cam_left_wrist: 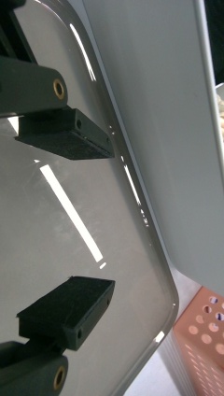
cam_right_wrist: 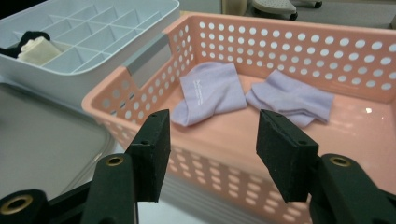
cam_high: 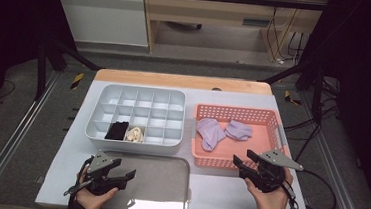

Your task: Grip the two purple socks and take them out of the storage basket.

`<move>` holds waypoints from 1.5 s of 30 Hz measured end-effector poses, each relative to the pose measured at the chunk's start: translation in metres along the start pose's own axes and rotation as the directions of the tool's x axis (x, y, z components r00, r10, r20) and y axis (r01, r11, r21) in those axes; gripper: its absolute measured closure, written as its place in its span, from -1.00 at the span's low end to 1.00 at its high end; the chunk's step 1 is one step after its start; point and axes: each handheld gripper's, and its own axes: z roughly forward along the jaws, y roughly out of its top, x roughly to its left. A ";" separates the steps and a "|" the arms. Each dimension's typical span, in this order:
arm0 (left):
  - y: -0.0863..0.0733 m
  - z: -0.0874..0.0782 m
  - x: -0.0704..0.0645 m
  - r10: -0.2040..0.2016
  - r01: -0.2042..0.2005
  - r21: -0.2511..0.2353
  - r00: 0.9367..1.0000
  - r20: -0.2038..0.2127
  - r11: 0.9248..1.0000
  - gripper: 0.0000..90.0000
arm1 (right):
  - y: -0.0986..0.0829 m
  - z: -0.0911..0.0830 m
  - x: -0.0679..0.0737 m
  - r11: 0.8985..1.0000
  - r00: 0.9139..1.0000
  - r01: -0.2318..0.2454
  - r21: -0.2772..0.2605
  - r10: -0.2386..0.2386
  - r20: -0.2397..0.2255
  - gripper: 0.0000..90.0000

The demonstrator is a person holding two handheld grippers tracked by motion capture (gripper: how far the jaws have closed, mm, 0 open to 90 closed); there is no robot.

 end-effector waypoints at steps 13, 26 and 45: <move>-0.003 0.004 0.002 -0.002 0.003 0.010 1.000 -0.009 1.000 -0.34 | 0.033 0.017 -0.003 1.000 0.999 0.020 0.004 -0.020 0.028 0.04; -0.003 0.004 0.009 -0.018 0.018 0.011 0.999 -0.027 1.000 -0.34 | 0.067 0.046 -0.018 1.000 0.996 0.017 0.023 -0.019 0.086 0.09; -0.004 0.004 0.013 -0.027 0.028 0.013 0.999 -0.037 1.000 -0.33 | 0.081 0.094 -0.041 0.997 0.989 -0.039 0.061 0.029 0.146 0.08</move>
